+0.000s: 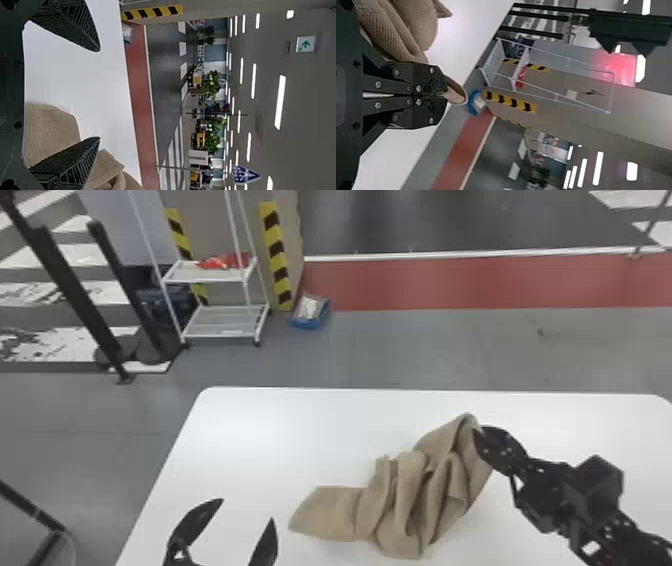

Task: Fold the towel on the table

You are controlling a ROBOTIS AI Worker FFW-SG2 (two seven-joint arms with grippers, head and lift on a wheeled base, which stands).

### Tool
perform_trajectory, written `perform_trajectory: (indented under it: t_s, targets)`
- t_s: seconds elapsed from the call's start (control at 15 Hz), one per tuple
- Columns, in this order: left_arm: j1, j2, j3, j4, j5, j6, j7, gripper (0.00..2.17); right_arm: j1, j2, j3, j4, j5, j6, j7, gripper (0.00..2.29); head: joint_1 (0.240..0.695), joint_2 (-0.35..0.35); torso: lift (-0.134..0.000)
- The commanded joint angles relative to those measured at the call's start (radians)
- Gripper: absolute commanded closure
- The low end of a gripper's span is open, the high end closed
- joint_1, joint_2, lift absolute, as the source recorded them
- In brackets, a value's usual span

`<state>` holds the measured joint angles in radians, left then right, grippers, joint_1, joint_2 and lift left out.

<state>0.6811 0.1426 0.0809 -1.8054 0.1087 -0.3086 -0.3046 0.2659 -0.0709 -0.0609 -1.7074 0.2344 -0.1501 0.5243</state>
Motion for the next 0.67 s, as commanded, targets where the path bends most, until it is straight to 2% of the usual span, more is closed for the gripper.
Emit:
perform_trajectory:
  t_s: [0.0,0.2,0.27,0.33,0.4,0.47,0.6]
  targets:
    - [-0.011,0.0,-0.01,0.006,-0.012,0.001,-0.002,0.09,0.029,0.002,-0.019,-0.047,-0.165,-0.197,0.0,1.96,0.695,0.095,0.0]
    - [-0.011,0.002,-0.009,0.009,-0.015,0.001,-0.004,0.09,-0.001,0.005,-0.05,-0.051,-0.305,-0.213,-0.004,1.95,0.695,0.079,0.0]
    - [-0.011,0.002,-0.009,0.014,-0.015,0.001,-0.004,0.09,-0.014,0.005,-0.06,-0.054,-0.287,-0.151,-0.003,1.95,0.695,0.069,0.0]
    - [-0.011,0.003,-0.009,0.018,-0.015,0.001,-0.007,0.09,-0.025,-0.001,-0.06,-0.06,-0.222,-0.087,0.0,1.95,0.695,0.06,0.0]
    - [-0.011,0.005,-0.009,0.021,-0.015,0.001,-0.019,0.09,-0.03,-0.001,-0.063,-0.055,-0.115,-0.071,0.01,1.95,0.695,0.05,0.0]
    - [-0.012,0.005,-0.009,0.023,-0.015,0.001,-0.025,0.09,-0.031,-0.001,-0.068,-0.029,-0.006,-0.056,0.057,1.96,0.695,0.043,0.0]
    - [-0.02,0.006,-0.01,0.026,-0.017,0.007,-0.027,0.09,-0.03,-0.003,-0.097,0.011,0.117,-0.068,0.105,1.95,0.695,0.052,0.0]
